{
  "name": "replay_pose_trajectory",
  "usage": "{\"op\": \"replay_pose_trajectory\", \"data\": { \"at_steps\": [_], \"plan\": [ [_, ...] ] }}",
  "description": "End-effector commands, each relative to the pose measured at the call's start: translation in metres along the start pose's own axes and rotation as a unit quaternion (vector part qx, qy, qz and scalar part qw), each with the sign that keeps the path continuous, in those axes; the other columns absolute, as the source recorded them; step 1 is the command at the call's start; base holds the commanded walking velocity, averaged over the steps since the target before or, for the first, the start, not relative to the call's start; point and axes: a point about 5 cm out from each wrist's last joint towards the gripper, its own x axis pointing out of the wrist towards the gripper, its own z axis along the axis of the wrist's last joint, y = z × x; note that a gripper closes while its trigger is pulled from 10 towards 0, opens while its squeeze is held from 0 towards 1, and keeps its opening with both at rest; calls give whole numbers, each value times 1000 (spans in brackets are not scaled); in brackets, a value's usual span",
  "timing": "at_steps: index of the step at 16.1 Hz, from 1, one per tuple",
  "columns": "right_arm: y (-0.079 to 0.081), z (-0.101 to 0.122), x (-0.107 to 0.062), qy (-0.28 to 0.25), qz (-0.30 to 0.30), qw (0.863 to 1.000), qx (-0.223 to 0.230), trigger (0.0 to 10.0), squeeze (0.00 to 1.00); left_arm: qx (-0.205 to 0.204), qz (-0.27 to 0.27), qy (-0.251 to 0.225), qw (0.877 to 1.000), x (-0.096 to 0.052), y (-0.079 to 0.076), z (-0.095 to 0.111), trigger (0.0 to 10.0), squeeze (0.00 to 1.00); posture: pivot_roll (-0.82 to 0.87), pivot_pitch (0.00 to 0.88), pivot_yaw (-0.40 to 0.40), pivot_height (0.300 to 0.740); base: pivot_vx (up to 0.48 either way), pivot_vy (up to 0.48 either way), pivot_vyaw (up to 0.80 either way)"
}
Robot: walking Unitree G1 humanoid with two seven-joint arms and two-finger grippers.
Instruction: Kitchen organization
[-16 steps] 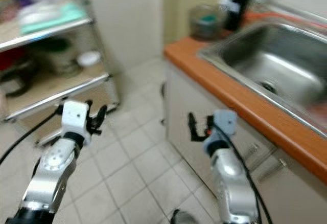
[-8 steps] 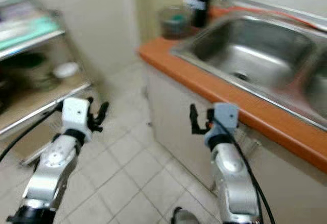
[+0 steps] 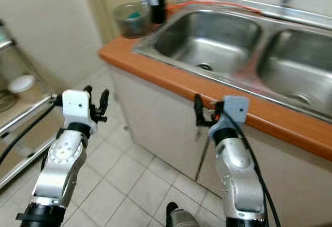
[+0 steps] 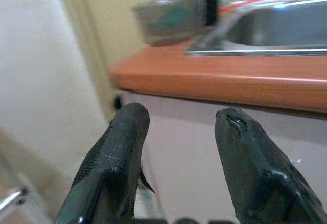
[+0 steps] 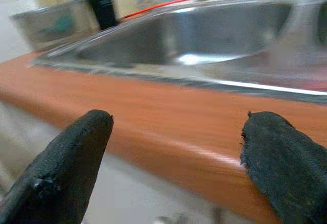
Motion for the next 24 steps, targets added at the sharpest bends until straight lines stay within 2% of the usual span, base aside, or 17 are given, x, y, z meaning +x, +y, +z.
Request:
{"op": "replay_pose_trajectory", "data": {
  "at_steps": [1,2,3,5,7,10,12,14,18,21,24],
  "plan": [
    [-11,-2,-1,9,-34,999,3,10000,0,-14,-42,26,999,-3,-2,-3,10000,0,-172,0,55,740,0,0,-800],
    [-11,-3,0,10,-35,999,4,10000,0,-9,-45,23,999,-4,0,-4,10000,0,-171,0,46,740,0,0,-800],
    [-11,-4,2,15,-35,999,2,10000,0,-2,-25,21,999,-4,3,-5,10000,0,-167,0,47,740,0,0,-800],
    [-5,2,6,11,-13,1000,0,10000,0,-7,-11,32,999,-7,8,-9,10000,0,-174,0,57,740,0,0,-800],
    [0,5,1,6,-8,1000,-16,10000,0,-2,-24,35,999,-11,9,-11,10000,0,-182,0,53,740,0,0,-800],
    [4,-6,-9,28,2,999,-32,10000,0,0,-37,39,999,-13,6,-11,10000,0,-187,0,62,740,0,320,-800],
    [4,-6,-10,29,-1,999,-30,10000,0,-1,-42,38,998,-12,5,-11,10000,0,-193,0,70,740,0,480,-800],
    [2,-5,-11,32,-10,999,-30,10000,0,-9,-40,41,998,-8,7,-10,10000,0,-195,0,87,740,0,0,-750],
    [3,-6,-14,33,-16,998,-47,10000,0,-51,-58,76,994,-10,1,-19,10000,0,-200,0,98,740,0,0,0],
    [1,-5,-14,39,-19,998,-51,10000,0,-41,-59,57,996,-10,-2,-15,10000,0,-194,0,81,740,0,0,0],
    [3,-2,-13,40,-5,998,-47,10000,0,-28,-41,57,997,-11,1,-14,10000,0,-186,0,61,740,0,0,0]
  ]
}}
